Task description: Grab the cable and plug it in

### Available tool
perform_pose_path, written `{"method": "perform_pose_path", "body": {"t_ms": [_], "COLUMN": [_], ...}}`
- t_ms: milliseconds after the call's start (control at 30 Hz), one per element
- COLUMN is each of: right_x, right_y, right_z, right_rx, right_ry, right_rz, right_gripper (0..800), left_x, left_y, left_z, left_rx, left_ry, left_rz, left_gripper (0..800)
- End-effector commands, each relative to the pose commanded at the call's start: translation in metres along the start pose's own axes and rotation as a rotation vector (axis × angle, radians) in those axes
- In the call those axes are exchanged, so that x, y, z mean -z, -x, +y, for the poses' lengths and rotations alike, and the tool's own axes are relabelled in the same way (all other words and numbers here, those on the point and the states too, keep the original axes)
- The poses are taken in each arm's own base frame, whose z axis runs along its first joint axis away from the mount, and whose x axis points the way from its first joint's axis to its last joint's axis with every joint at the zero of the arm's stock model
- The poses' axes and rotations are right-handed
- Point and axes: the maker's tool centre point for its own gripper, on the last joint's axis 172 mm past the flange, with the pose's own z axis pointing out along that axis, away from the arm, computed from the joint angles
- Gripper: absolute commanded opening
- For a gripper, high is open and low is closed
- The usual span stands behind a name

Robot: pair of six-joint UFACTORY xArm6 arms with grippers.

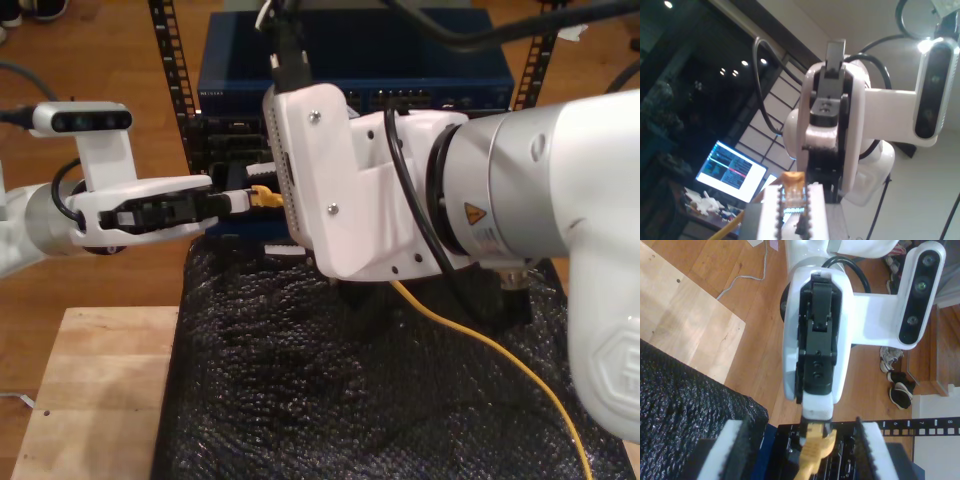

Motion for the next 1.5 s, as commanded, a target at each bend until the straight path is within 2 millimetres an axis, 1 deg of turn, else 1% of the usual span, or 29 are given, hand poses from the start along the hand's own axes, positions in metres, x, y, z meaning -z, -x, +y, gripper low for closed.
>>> {"method": "perform_pose_path", "body": {"t_ms": [33, 133, 333, 467, 533, 700, 767, 867, 933, 1000, 1067, 1233, 1400, 1500], "right_x": [0.000, 0.000, 0.003, 0.002, 0.002, 0.001, 0.000, -0.001, -0.001, 0.000, 0.000, 0.000, -0.002, -0.003], "right_y": [0.000, 0.000, 0.002, 0.002, 0.002, 0.003, 0.003, 0.003, 0.003, 0.003, 0.004, 0.004, 0.005, 0.006], "right_z": [0.000, 0.001, 0.010, 0.010, 0.010, 0.008, 0.008, 0.007, 0.008, 0.009, 0.009, 0.010, 0.007, 0.006], "right_rx": [0.000, 0.000, -0.003, -0.005, -0.007, -0.008, -0.007, -0.009, -0.011, -0.011, -0.012, -0.011, -0.013, -0.014], "right_ry": [0.000, 0.005, 0.040, 0.039, 0.040, 0.039, 0.037, 0.036, 0.037, 0.042, 0.042, 0.047, 0.042, 0.039], "right_rz": [0.000, 0.000, -0.004, -0.004, -0.005, -0.006, -0.006, -0.006, -0.006, -0.007, -0.008, -0.008, -0.009, -0.010], "right_gripper": [467, 459, 415, 401, 357, 350, 327, 317, 286, 279, 247, 207, 205, 205], "left_x": [0.000, -0.001, -0.001, -0.001, -0.002, -0.002, -0.002, -0.002, -0.002, -0.002, -0.002, -0.002, -0.003, -0.003], "left_y": [0.000, 0.000, 0.001, 0.001, 0.001, 0.002, 0.002, 0.002, 0.002, 0.003, 0.002, 0.003, 0.003, 0.003], "left_z": [0.001, 0.004, 0.004, 0.004, 0.005, 0.005, 0.005, 0.005, 0.005, 0.005, 0.005, 0.005, 0.006, 0.006], "left_rx": [0.001, 0.004, 0.006, 0.008, 0.007, 0.011, 0.010, 0.010, 0.010, 0.012, 0.011, 0.012, 0.021, 0.056], "left_ry": [0.006, 0.020, 0.022, 0.023, 0.025, 0.027, 0.027, 0.027, 0.027, 0.027, 0.027, 0.027, 0.033, 0.034], "left_rz": [0.001, 0.002, 0.002, 0.000, -0.002, -0.001, -0.002, -0.002, -0.002, -0.002, -0.001, -0.002, -0.003, -0.005], "left_gripper": [6, 6, 6, 7, 8, 8, 8, 8, 8, 8, 8, 8, 8, 8]}}
